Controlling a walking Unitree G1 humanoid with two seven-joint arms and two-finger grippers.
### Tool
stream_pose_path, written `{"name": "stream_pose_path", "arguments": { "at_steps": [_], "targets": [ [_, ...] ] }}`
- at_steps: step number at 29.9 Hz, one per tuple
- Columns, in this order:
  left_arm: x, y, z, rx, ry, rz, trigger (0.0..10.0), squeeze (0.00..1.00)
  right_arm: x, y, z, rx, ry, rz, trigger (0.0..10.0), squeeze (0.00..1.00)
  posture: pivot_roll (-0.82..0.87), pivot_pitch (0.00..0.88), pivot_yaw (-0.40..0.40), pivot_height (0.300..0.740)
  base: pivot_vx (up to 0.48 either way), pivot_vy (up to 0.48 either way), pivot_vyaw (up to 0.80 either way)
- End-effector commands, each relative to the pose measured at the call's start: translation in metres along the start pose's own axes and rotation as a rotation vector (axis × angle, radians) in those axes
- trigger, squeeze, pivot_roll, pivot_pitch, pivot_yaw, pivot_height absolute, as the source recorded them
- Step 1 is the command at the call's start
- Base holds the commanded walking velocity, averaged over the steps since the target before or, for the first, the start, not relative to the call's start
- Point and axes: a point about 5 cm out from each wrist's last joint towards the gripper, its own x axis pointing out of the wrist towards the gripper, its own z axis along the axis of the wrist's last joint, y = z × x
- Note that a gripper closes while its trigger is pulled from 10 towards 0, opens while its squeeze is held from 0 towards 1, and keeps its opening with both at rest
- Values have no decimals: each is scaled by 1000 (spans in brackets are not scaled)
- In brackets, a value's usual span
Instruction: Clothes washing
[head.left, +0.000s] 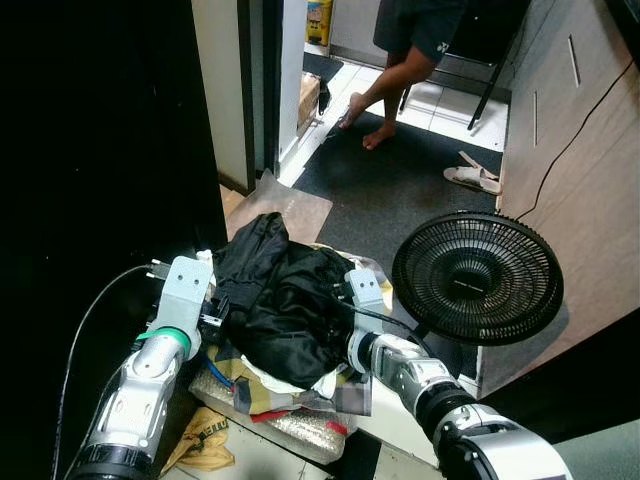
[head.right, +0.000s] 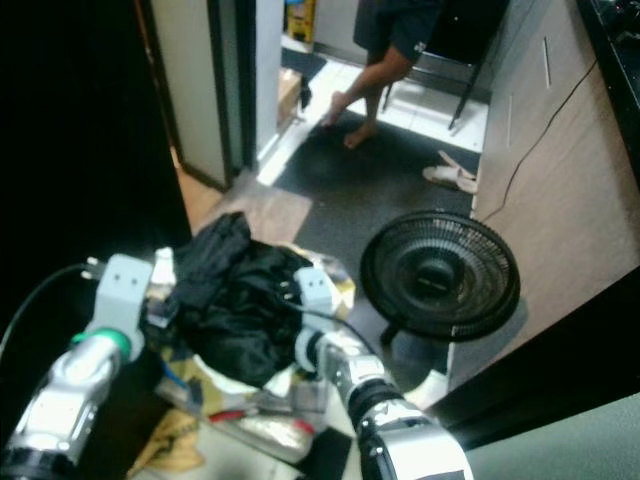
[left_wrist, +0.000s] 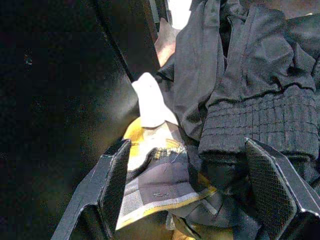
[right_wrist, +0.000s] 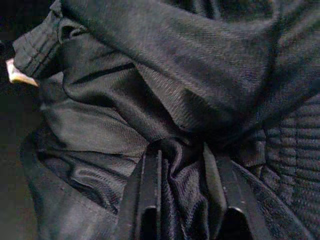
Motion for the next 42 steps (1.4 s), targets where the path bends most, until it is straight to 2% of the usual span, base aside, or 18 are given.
{"name": "stream_pose_path", "arguments": {
  "at_steps": [1,10,12,16,17,20,21,22,24,27,30,32,35,36,38,39,41,42],
  "targets": [
    [-4,1,-9,-12,35,4,10000,0,-2,-2,-19,41,69,-15,0,0,151,226,-22,731,0,0,0],
    [-6,1,-8,-13,36,8,10000,0,-3,-6,-5,38,-3,-22,0,0,146,215,-18,731,0,0,0],
    [-9,2,-5,-13,25,11,10000,0,-6,-12,25,-35,-140,-48,0,0,141,200,-16,731,0,0,0],
    [-14,5,2,-17,-2,17,10000,0,-18,-25,61,-121,-312,-137,0,0,138,196,-15,731,0,0,0],
    [-16,7,6,-19,-17,20,10000,0,-26,-31,78,-161,-398,-177,6941,0,135,183,-11,731,0,0,0],
    [-20,9,12,-22,-36,23,10000,0,-38,-36,101,-206,-510,-213,7961,0,133,179,-9,731,0,0,0],
    [-23,11,17,-22,-57,27,10000,0,-53,-40,124,-264,-624,-248,9922,0,129,166,-4,731,0,0,0],
    [-26,13,23,-25,-77,32,10000,0,-69,-41,145,-322,-730,-277,10000,0,129,161,-3,731,0,0,0],
    [-26,13,23,-25,-77,32,10000,0,-69,-41,145,-322,-730,-277,10000,0,129,161,-3,731,0,0,0],
    [-29,14,39,-21,-135,37,10000,0,-114,-33,197,-462,-1005,-332,10000,0,123,132,1,731,0,0,0],
    [-28,14,46,-15,-158,35,10000,0,-131,-29,214,-500,-1088,-359,10000,0,121,125,2,731,0,0,0],
    [-25,11,58,-16,-195,28,10000,0,-159,-18,242,-550,-1239,-391,10000,0,115,110,5,731,0,0,0],
    [-24,9,64,-21,-213,23,10000,0,-174,-9,255,-577,-1315,-388,10000,0,111,103,5,731,0,0,0],
    [-24,7,71,-34,-234,19,10000,0,-192,5,269,-600,-1411,-364,10000,0,107,96,4,731,0,0,0],
    [-24,7,71,-34,-234,19,10000,0,-192,5,269,-600,-1411,-364,10000,0,107,96,4,731,0,0,0],
    [-23,6,79,-57,-260,16,10000,0,-210,20,281,-624,-1511,-336,10000,0,102,79,0,731,0,0,0],
    [-23,6,79,-57,-260,16,10000,0,-210,20,281,-624,-1511,-336,10000,0,102,79,0,731,0,0,0],
    [-25,4,89,-87,-289,13,10000,0,-231,33,289,-633,-1610,-325,10000,0,103,67,-2,731,0,0,0]
  ]
}}
